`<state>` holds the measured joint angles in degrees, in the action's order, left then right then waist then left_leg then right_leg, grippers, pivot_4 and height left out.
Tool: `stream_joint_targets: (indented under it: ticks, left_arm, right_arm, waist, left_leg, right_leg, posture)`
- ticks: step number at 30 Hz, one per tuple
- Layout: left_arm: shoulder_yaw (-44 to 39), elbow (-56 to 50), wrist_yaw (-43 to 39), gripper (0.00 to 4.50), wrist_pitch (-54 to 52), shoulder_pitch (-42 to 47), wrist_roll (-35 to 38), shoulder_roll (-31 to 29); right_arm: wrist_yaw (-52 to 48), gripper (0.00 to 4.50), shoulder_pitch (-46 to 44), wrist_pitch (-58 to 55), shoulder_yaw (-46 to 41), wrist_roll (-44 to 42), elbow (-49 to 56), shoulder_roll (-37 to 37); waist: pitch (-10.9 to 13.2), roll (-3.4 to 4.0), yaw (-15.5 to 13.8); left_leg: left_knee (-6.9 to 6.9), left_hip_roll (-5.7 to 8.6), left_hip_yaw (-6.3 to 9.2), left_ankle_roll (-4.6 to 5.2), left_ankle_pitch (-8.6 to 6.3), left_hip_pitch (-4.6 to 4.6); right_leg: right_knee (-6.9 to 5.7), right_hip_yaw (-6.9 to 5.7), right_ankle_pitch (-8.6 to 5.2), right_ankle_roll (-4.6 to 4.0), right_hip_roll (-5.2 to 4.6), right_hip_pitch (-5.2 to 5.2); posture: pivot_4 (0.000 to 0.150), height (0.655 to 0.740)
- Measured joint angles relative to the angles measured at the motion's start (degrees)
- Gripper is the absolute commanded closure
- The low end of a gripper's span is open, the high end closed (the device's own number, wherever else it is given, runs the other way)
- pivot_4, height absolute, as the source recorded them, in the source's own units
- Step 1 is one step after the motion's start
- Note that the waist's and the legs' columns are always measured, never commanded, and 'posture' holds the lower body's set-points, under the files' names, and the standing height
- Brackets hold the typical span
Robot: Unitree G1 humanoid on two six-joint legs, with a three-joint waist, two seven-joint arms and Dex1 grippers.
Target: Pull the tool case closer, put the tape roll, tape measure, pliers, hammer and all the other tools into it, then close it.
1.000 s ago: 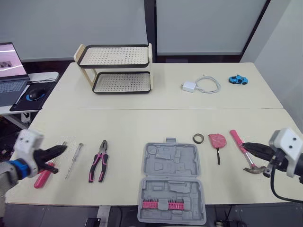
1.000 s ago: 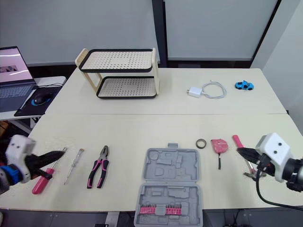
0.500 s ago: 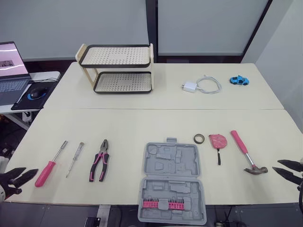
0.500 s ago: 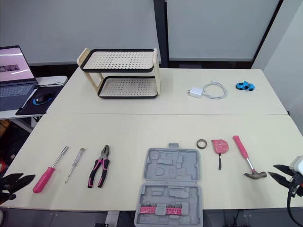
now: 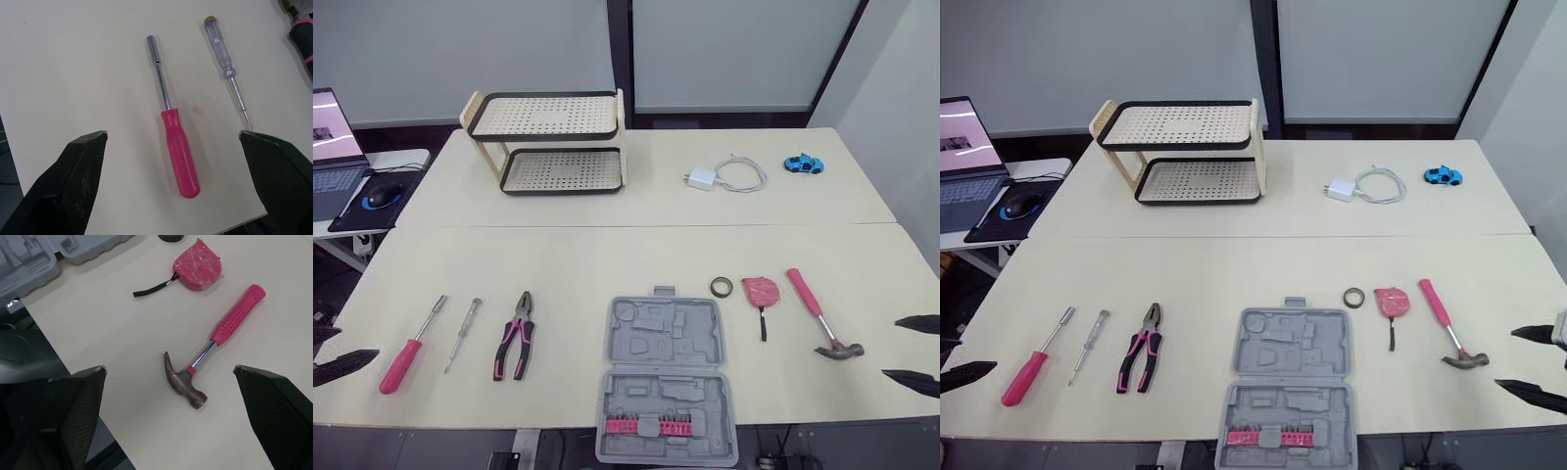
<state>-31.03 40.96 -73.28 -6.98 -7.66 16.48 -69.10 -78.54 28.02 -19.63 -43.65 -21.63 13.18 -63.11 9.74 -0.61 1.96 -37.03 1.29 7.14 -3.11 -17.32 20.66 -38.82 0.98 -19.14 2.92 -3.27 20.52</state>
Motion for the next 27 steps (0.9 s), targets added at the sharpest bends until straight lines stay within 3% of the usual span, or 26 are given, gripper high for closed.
stream_joint_targets:
  ticks: [11, 20, 27]
  left_arm:
    - [-1.1, -5.7, -1.2, 0.00, -0.2, -6.3, 0.8, 0.9]
    - [0.6, -38.3, -2.5, 0.00, -9.2, -11.0, 8.7, 9.6]
    - [8.4, -55.6, 0.3, 0.00, -13.6, -6.1, 13.1, 14.6]
  right_arm:
    - [0.2, 0.02, -4.4, -3.9, 2.4, 0.0, 1.8, 0.0]
    - [2.5, 0.02, -11.3, -9.1, 5.9, -3.0, 9.9, -0.9]
    - [5.7, 0.02, -18.1, -12.5, 13.6, -4.4, 14.9, -3.8]
  waist:
    - [0.0, 0.00, -0.1]
    - [0.0, -0.01, -0.3]
    - [0.0, -0.01, -0.3]
  left_leg:
    - [-0.03, -0.08, -0.08, 0.00, 0.00, 0.00]
    - [-0.08, -0.07, -0.05, -0.01, 0.01, 0.05]
    - [-0.13, -0.07, -0.03, -0.01, 0.01, 0.04]
  right_leg:
    - [-0.05, 0.03, 0.00, -0.01, -0.04, -0.01]
    - [-0.04, 0.04, 0.00, -0.01, -0.10, -0.03]
    - [-0.05, 0.01, 0.00, -0.01, -0.07, -0.07]
  posture:
    - [0.150, 0.7400]
    - [0.150, 0.7400]
    - [0.150, 0.7400]
